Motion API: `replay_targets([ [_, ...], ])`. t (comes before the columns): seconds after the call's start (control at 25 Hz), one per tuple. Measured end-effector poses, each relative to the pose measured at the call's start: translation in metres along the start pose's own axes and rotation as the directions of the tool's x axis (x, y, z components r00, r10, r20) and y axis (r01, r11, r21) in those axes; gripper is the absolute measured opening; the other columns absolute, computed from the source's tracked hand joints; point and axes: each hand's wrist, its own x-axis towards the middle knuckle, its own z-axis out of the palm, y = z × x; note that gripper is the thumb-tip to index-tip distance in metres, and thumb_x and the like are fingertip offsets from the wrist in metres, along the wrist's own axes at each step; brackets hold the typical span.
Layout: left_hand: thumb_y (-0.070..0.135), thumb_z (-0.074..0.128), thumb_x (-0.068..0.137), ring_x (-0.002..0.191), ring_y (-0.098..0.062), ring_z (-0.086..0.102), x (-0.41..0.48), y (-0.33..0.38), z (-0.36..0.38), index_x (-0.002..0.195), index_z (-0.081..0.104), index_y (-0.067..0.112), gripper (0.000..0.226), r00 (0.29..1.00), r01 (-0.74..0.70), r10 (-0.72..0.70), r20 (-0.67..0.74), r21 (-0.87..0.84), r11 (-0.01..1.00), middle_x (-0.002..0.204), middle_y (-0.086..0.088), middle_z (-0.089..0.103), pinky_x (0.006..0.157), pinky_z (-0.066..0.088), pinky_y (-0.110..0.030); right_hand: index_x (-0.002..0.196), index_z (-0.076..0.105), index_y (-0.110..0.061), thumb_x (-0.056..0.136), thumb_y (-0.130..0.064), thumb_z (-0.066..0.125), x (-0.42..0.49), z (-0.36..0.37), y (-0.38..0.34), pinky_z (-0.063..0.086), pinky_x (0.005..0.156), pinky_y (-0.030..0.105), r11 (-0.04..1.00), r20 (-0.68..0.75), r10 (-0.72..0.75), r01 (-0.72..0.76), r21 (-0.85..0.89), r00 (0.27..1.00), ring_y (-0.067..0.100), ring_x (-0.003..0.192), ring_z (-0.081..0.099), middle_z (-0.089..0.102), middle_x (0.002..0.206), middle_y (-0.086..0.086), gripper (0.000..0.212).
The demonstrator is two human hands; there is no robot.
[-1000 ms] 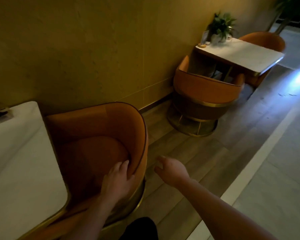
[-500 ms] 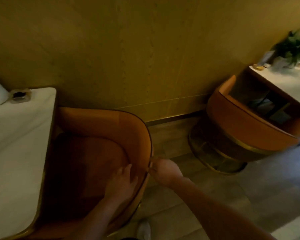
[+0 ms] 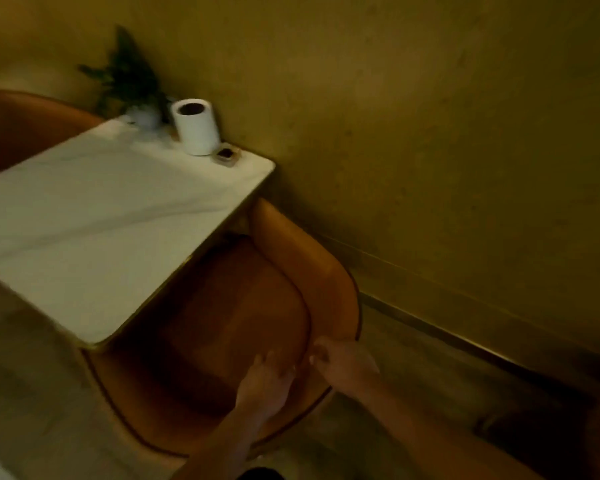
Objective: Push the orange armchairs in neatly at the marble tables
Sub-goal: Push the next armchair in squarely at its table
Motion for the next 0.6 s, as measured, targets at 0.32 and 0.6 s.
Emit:
replay_targets([
  [0.32, 0.039, 0.025, 0.102, 0.130, -0.027, 0.044, -0.008, 0.021, 0.043, 0.139, 0.043, 0.029, 0.042, 0.947, 0.322, -0.322, 0.000, -0.022, 0.946, 0.145, -0.002, 0.042, 0.101, 0.040, -0.050, 0.109, 0.064, -0.024, 0.097, -0.048, 0.048, 0.058, -0.008, 0.039, 0.052, 0.083, 0.037, 0.957, 0.183, -0.250, 0.271, -0.105, 0.951, 0.022, 0.095, 0.062, 0.067, 0.101, 0.000, 0.032],
  [0.6, 0.054, 0.018, 0.101, 0.119, -0.022, 0.054, -0.012, 0.026, 0.060, 0.130, 0.055, 0.033, 0.052, 0.920, 0.379, -0.367, -0.134, 0.071, 0.923, 0.127, 0.003, 0.060, 0.106, 0.030, -0.048, 0.115, 0.066, -0.027, 0.075, -0.085, -0.008, 0.070, -0.007, 0.039, 0.035, 0.101, 0.038, 0.765, 0.370, -0.458, 0.571, -0.298, 0.808, 0.022, 0.115, 0.056, 0.066, 0.120, 0.001, 0.102],
])
